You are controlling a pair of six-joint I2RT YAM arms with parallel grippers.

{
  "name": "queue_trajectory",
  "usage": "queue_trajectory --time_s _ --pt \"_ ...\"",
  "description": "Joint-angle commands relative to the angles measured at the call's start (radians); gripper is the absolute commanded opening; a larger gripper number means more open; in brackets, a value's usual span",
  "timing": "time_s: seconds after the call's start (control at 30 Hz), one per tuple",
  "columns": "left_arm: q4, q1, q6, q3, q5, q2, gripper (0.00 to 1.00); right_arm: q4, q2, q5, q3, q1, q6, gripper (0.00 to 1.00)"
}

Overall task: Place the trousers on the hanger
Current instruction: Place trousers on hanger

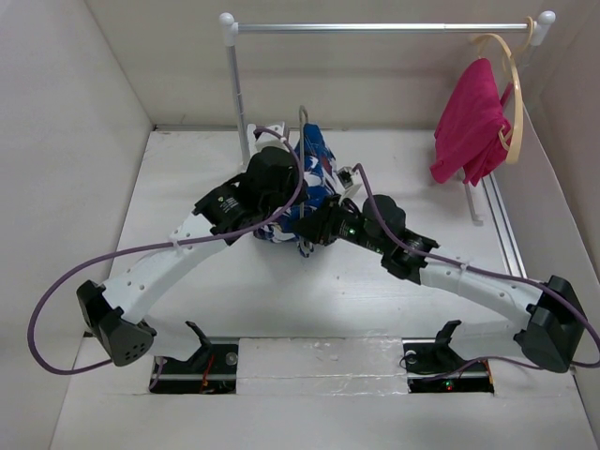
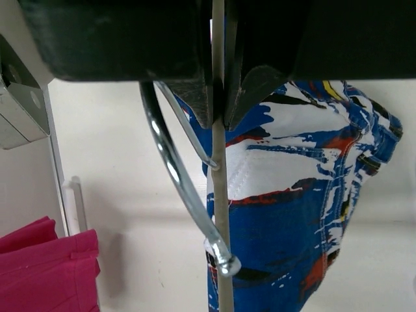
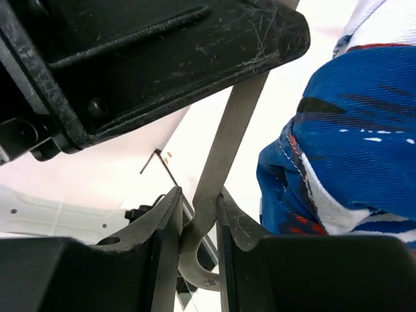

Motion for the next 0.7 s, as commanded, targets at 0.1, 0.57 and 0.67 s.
queue_trajectory --time_s 0.1,0.57,0.67 --pt "0.138 0.014 0.009 0.173 0.130 -0.004 0.26 0.176 -0.062 -0.040 0.042 -0.041 -0.023 0.00" --pt "0.138 0.034 0.086 0.315 0.188 -0.053 0.53 0.176 -0.073 -0.166 0.205 -0.295 -0.029 0.00" --pt "0.116 0.034 0.091 0.297 0.154 -0.084 0.53 0.189 -0.068 -0.192 0.249 -0.354 -0.027 0.00"
